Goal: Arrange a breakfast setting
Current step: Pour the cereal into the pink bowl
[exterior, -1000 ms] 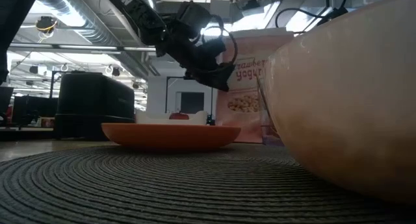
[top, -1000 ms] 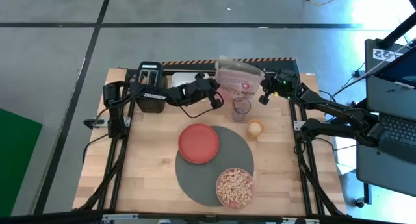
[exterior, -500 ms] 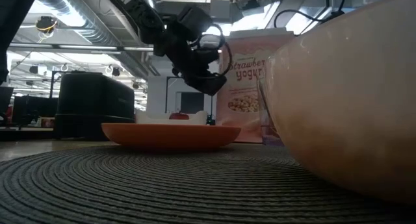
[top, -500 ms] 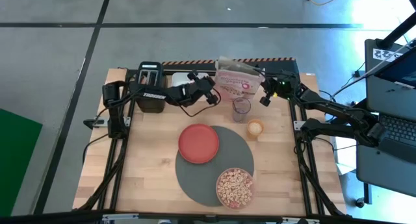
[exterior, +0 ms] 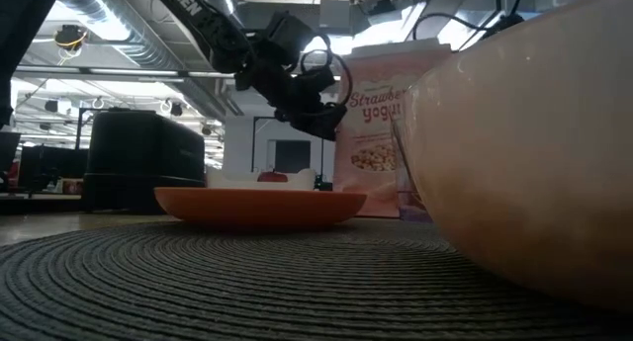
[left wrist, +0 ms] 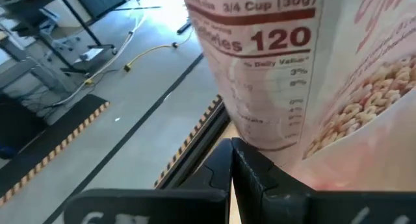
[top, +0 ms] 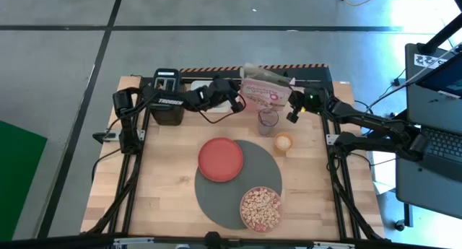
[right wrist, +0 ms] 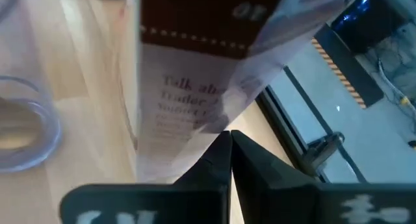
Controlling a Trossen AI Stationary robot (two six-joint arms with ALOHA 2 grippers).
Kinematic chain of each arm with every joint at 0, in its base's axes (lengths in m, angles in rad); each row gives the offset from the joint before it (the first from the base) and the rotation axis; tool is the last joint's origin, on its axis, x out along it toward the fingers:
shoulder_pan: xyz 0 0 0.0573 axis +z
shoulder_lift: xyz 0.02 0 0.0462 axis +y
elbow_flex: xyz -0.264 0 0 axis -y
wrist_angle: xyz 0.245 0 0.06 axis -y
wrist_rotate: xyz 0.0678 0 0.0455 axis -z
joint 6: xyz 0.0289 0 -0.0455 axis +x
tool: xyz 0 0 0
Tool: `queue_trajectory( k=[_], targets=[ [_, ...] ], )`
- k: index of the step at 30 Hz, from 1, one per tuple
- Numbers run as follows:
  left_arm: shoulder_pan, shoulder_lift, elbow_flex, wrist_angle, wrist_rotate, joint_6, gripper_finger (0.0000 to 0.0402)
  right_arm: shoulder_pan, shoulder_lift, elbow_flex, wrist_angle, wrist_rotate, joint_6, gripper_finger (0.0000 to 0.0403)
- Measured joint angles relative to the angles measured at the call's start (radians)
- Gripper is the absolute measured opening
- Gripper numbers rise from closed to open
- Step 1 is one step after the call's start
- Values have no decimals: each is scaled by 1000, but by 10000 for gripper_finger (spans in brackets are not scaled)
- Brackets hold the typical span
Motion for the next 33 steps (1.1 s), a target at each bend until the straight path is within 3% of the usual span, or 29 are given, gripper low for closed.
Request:
queue_trajectory(
  k=[6,24,33],
  targets=[
    [-7,0,-1,0,31,0,0,55,0,-1,31,117,6,14],
    [-22,0,-2,83,69,-9,0,53,43,-1,66,129,10,14],
    [-23,63,0,138,164,-44,0,53,121,-1,129,145,-5,14]
  ],
)
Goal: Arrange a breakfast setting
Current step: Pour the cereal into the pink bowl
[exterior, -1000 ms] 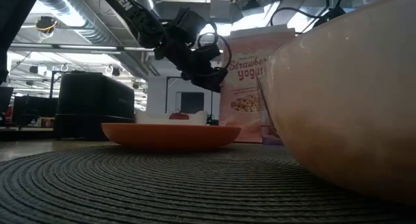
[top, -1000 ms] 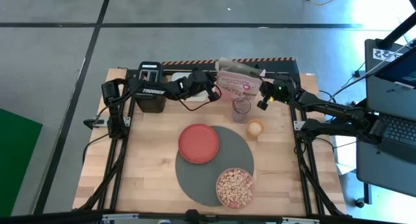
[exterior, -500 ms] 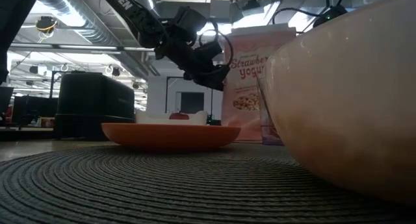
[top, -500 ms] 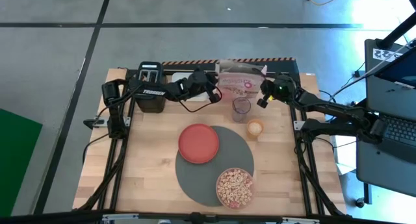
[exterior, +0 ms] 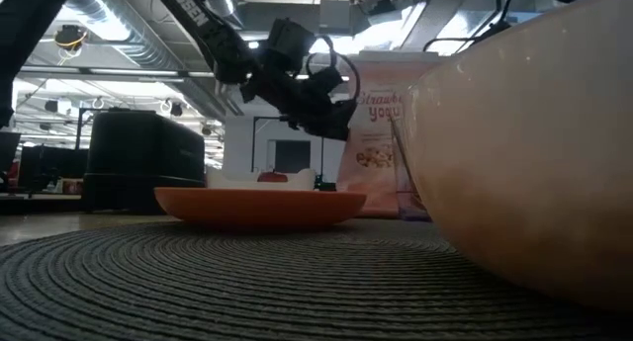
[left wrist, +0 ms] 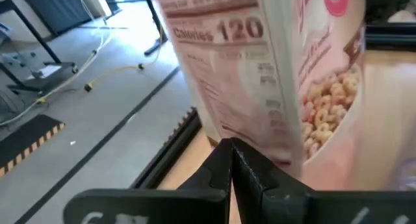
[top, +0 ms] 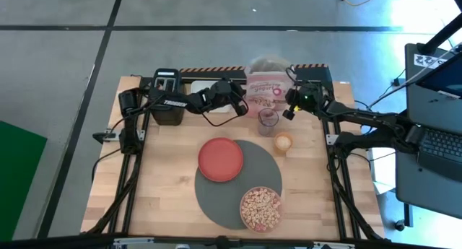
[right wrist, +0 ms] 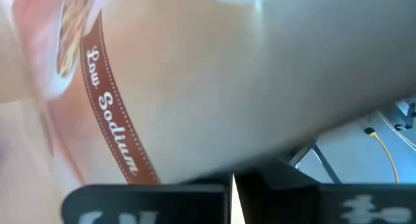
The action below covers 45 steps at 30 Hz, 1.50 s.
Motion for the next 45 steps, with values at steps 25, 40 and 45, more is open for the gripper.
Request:
queue_trajectory(
  k=[25,40,45],
  targets=[
    [-9,3,29,6,-71,45,0,3,-40,-1,10,96,-62,14],
    [-11,3,30,-29,-77,44,5,3,-41,0,-7,148,-89,15],
    [-17,3,31,-29,-126,52,41,3,-41,1,-32,196,-93,15]
  ],
)
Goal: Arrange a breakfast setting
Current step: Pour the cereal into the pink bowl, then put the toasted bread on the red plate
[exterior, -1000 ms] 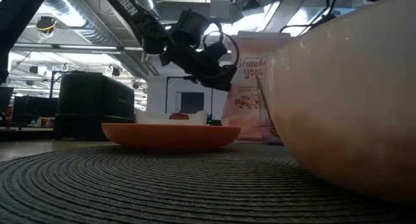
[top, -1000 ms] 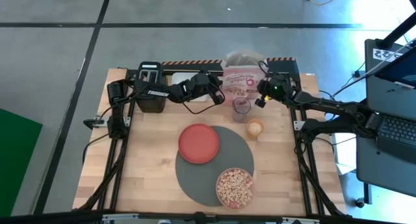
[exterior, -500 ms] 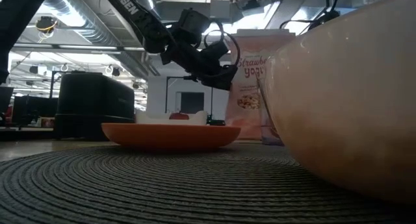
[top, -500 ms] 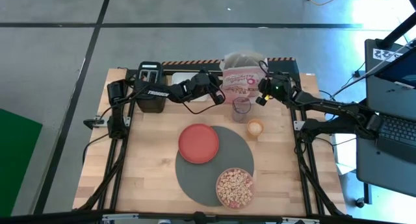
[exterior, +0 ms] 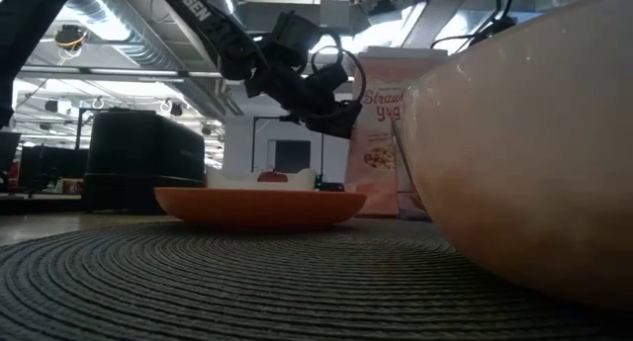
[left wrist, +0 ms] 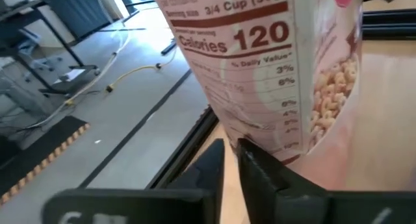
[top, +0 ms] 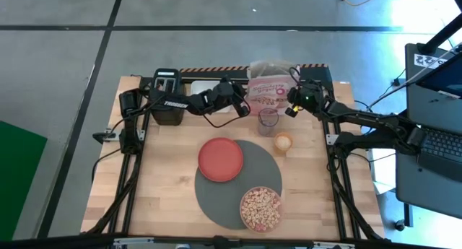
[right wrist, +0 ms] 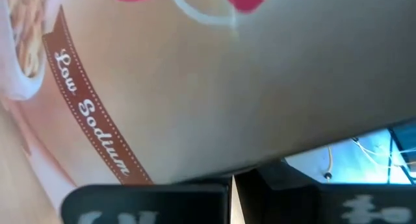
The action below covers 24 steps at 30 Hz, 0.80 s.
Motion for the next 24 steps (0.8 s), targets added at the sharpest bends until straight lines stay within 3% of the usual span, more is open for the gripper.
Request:
queue_trajectory(
  k=[10,19,24],
  targets=[
    [-33,0,0,-5,-134,39,105,0,-18,1,-23,40,-17,14],
    [-52,-43,0,-42,-210,73,118,-1,-144,1,-106,90,-27,14],
    [-67,-99,-1,-93,-331,118,118,-1,-253,1,-182,100,-27,14]
  ],
)
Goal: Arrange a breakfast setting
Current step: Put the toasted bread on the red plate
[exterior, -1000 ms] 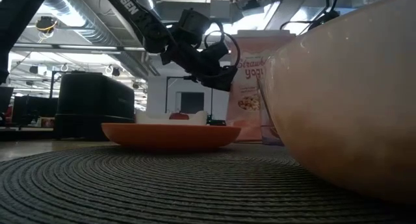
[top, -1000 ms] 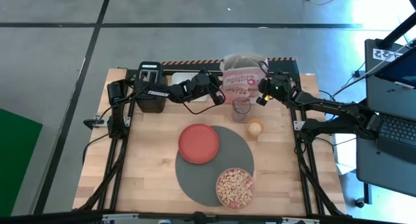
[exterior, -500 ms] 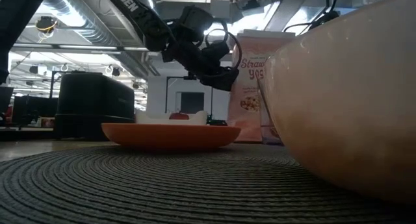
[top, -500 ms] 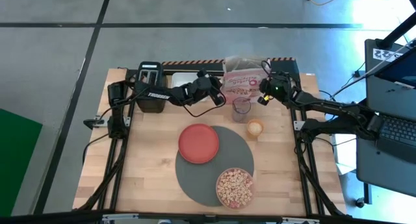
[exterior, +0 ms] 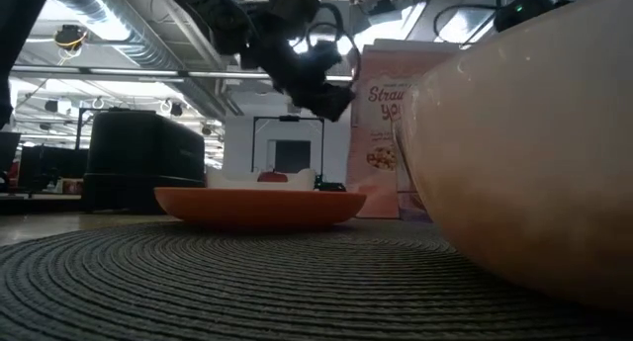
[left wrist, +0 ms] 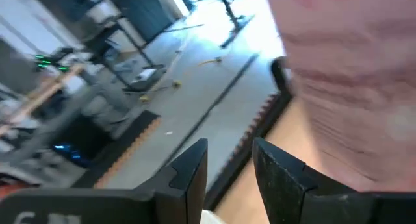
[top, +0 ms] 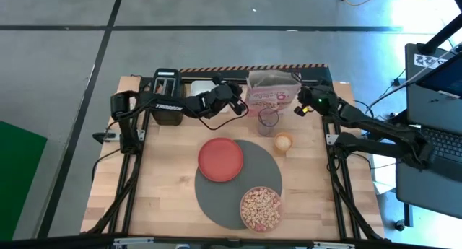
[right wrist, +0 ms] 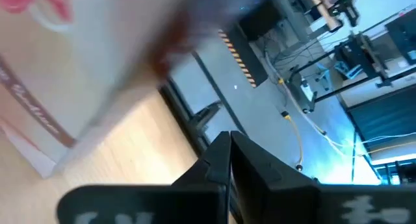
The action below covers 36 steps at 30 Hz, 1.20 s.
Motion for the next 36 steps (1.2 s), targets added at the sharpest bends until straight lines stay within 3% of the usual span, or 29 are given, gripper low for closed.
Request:
queue_trajectory(
  k=[6,11,18,25,31,36],
  targets=[
    [-26,-112,0,-105,-84,4,118,0,-158,0,-83,43,0,14],
    [-72,-228,0,-280,-150,-33,118,0,-298,0,-134,-25,1,14],
    [-220,-435,-1,-642,-219,-262,101,0,-499,11,-123,-341,-34,14],
    [-394,-552,-1,-954,-207,-466,71,0,-614,14,-115,-780,-43,14],
    [-470,-555,-43,-1222,-324,-728,57,0,-613,-30,7,-949,17,14],
    [-523,-589,-119,-1364,-467,-971,50,0,-578,-116,223,-1011,109,14]
  ],
)
